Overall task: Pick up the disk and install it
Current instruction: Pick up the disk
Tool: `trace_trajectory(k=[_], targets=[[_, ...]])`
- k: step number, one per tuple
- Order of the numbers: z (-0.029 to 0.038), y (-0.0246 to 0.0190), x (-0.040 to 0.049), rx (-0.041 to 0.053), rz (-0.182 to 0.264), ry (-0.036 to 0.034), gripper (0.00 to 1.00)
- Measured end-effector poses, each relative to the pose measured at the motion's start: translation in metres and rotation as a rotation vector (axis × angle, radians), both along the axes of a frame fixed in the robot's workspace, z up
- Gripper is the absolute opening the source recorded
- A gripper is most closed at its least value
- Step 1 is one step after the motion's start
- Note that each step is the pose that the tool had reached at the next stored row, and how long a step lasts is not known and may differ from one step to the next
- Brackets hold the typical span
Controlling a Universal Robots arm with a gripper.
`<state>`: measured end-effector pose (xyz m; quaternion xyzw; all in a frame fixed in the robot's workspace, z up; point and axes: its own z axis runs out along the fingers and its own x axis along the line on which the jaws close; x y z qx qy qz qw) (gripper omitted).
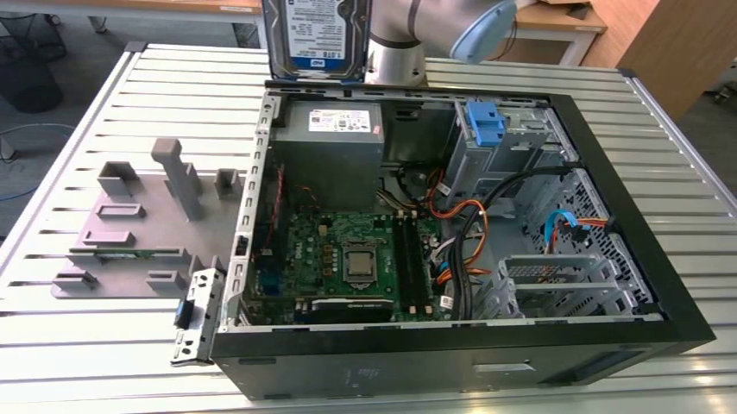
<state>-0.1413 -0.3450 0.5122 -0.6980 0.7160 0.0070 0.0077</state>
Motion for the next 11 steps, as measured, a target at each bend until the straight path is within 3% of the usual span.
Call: trace_trajectory(k=[11], targets=[[-0.0001,0.0,0.0111,0.0,0.0,-0.0001,0.35]])
